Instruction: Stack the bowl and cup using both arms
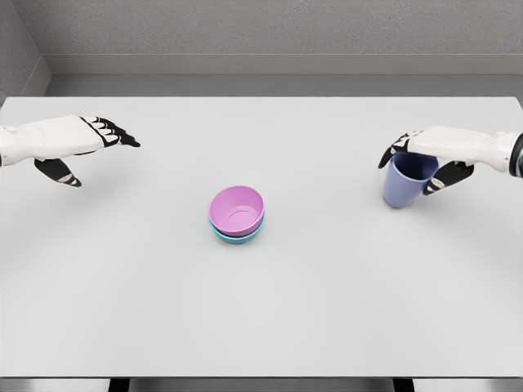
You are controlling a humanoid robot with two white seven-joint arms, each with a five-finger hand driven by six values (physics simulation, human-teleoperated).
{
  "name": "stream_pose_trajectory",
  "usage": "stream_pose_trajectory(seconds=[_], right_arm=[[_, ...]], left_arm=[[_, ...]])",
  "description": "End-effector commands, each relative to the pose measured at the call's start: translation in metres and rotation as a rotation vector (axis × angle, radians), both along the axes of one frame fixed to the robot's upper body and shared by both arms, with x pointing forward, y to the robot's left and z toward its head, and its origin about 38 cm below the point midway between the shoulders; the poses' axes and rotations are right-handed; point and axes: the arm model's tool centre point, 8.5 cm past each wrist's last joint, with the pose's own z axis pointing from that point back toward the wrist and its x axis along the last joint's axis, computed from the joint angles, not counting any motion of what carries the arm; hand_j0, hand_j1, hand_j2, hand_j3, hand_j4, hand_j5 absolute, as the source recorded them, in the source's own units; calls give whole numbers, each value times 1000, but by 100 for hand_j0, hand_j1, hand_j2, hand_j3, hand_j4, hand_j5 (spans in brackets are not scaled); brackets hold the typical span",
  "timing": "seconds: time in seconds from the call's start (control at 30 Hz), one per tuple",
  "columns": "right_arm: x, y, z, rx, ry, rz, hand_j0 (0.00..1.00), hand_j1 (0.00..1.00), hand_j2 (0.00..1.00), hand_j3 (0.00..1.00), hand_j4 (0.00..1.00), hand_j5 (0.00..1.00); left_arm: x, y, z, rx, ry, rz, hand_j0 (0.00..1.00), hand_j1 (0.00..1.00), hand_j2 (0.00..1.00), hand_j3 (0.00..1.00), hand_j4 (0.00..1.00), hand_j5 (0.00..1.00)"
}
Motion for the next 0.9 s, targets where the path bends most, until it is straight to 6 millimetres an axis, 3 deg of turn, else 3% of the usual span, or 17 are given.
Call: stream_pose_trajectory(seconds=[0.0, 0.6, 0.87], right_arm=[[0, 0, 1, 3, -1, -1, 68, 68, 68, 68, 68, 68], [4, 2, 25, 17, -70, 28, 66, 66, 66, 66, 66, 66], [-7, 31, 43, 29, -123, 126, 66, 66, 66, 66, 66, 66]], left_arm=[[0, 1, 1, -5, 0, 3, 100, 100, 100, 100, 100, 100], [0, 1, 1, -3, 1, 3, 100, 100, 100, 100, 100, 100], [0, 0, 1, -3, 0, 2, 100, 100, 100, 100, 100, 100]])
